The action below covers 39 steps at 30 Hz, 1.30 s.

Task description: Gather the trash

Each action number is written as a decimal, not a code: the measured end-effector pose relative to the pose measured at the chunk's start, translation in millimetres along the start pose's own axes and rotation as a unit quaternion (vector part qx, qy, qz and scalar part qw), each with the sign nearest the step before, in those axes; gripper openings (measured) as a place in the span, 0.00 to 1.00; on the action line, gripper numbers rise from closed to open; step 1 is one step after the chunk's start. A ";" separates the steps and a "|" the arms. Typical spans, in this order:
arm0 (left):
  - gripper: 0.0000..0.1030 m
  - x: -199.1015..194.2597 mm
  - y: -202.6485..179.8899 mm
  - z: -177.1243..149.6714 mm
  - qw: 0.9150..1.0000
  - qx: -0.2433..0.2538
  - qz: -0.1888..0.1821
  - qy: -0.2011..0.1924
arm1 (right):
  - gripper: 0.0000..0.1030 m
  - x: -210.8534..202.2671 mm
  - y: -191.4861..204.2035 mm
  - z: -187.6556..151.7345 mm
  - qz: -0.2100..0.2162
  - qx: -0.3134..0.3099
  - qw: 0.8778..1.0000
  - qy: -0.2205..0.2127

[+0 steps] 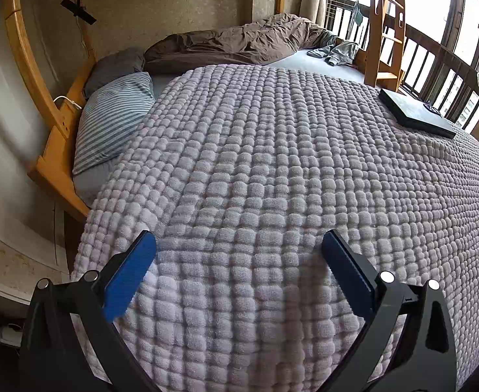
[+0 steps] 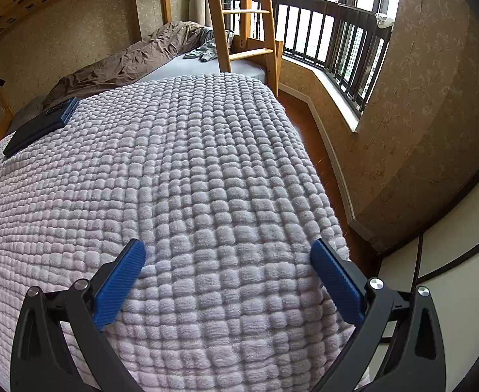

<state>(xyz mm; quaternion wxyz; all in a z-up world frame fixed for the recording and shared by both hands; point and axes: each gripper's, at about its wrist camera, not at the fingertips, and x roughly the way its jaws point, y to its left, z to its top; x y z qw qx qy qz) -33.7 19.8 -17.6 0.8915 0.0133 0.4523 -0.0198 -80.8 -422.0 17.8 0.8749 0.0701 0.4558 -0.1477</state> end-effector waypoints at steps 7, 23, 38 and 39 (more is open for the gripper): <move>0.99 0.0 0.0 0.1 1.000 0.000 0.000 0.000 | 0.97 0.2 0.3 0.4 0.000 0.000 1.000 0.000; 0.99 0.1 0.1 0.0 1.000 0.000 0.000 0.000 | 0.97 -0.4 -0.4 -0.7 0.000 0.000 1.000 0.000; 0.99 0.1 -0.1 0.6 1.000 0.000 0.000 0.000 | 0.97 -1.2 -1.9 -2.1 0.000 0.000 1.000 0.000; 0.99 0.2 0.0 0.5 1.000 0.000 0.000 0.000 | 0.97 -0.5 -0.4 -0.7 0.000 0.000 1.000 0.000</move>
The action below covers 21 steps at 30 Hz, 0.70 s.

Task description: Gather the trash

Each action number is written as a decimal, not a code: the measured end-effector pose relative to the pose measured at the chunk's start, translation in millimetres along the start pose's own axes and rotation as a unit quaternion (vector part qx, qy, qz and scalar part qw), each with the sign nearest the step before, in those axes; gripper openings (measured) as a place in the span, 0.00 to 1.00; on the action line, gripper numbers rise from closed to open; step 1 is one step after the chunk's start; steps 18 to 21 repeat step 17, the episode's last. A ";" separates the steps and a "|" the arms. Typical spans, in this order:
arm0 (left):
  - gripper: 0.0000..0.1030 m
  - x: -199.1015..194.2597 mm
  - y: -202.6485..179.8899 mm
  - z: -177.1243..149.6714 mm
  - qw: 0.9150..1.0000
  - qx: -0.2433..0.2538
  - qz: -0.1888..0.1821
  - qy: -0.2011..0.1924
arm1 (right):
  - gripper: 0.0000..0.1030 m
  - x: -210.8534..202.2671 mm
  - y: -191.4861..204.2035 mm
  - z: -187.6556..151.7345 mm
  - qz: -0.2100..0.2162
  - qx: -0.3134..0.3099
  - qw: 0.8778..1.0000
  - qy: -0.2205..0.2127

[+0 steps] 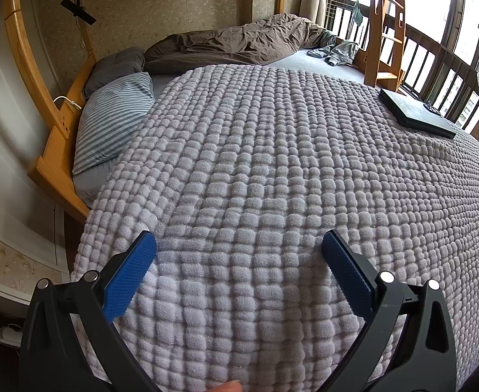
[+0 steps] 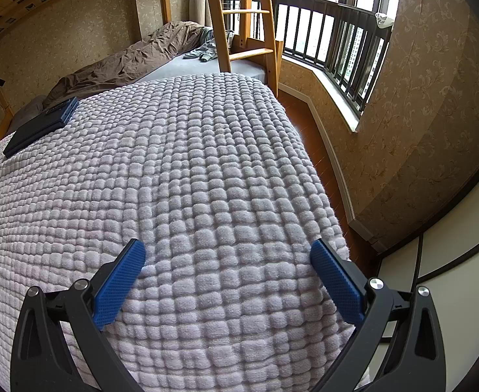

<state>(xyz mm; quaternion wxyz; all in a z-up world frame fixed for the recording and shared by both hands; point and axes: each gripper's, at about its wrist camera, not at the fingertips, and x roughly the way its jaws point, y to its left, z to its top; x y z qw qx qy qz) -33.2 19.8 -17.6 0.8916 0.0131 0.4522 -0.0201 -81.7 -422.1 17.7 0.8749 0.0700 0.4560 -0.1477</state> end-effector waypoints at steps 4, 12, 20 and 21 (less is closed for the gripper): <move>0.99 -0.5 0.2 -0.5 1.000 0.000 0.000 0.000 | 0.97 -1.2 -1.4 -2.1 0.000 0.000 1.000 0.000; 0.99 0.3 -0.8 0.4 1.000 -0.001 0.002 0.000 | 0.97 0.1 0.0 0.0 0.000 0.000 1.000 0.000; 0.99 0.5 -0.8 0.5 1.000 -0.001 0.002 0.000 | 0.97 -0.1 0.0 -0.1 0.000 0.000 1.000 0.000; 0.99 0.5 -0.8 0.5 1.000 -0.001 0.002 0.000 | 0.97 -0.1 0.0 -0.1 0.000 0.000 1.000 0.000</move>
